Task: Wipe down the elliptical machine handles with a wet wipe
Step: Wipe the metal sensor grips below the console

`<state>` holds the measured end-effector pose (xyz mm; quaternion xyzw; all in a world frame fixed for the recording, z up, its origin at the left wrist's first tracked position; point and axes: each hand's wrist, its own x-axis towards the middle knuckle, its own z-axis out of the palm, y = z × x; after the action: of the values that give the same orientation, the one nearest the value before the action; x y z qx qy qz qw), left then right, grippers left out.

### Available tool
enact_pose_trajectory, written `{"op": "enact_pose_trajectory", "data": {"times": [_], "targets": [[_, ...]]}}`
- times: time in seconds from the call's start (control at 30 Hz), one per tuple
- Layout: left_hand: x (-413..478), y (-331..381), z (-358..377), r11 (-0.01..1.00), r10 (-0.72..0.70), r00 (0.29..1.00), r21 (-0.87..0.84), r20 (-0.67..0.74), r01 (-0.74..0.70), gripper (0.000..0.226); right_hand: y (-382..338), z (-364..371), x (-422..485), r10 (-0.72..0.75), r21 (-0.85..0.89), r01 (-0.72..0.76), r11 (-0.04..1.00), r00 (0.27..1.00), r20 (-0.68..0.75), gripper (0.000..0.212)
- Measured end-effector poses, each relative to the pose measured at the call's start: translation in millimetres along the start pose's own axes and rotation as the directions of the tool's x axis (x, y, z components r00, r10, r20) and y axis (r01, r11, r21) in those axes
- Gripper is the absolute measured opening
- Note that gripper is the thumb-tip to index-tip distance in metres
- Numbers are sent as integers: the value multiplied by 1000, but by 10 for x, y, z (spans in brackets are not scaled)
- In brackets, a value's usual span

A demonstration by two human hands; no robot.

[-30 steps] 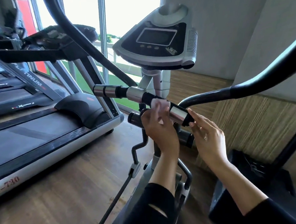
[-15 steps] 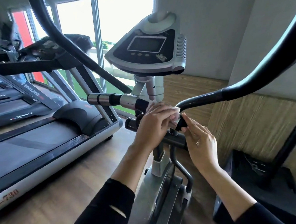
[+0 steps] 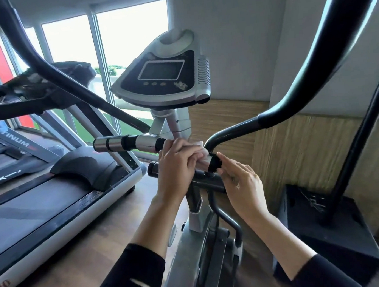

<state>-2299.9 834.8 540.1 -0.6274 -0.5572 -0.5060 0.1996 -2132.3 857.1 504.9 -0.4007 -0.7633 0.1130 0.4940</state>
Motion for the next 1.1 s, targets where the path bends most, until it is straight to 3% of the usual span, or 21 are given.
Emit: {"op": "enact_pose_trajectory", "data": {"times": [0.13,0.33,0.57,0.73,0.9,1.1], "targets": [[-127,148,11,999,-44,999,-7,-29,44,16,-72,-130,-49,43,-23,-43,999,999,5,33],[-530,437,80,965,-193,981,-181,-11,188,15,-16,-524,-368,187,-233,-158,960,976,108,29],[-1436,1262,318,906,-236,922,-274,306,322,11,277,-1315,-1524,399,-391,-349,852,915,52,27],[-2187,2261,347,872,-130,875,-365,466,325,19,344,-2075,-2637,562,-472,-537,699,821,-102,28],[-2953,3168,351,795,-41,746,-430,664,427,17,206,-2777,-3698,681,-509,-682,525,695,-229,30],[-3687,4173,184,735,132,603,-485,787,473,27,-43,-3474,-4725,753,-483,-818,314,524,-399,32]]}}
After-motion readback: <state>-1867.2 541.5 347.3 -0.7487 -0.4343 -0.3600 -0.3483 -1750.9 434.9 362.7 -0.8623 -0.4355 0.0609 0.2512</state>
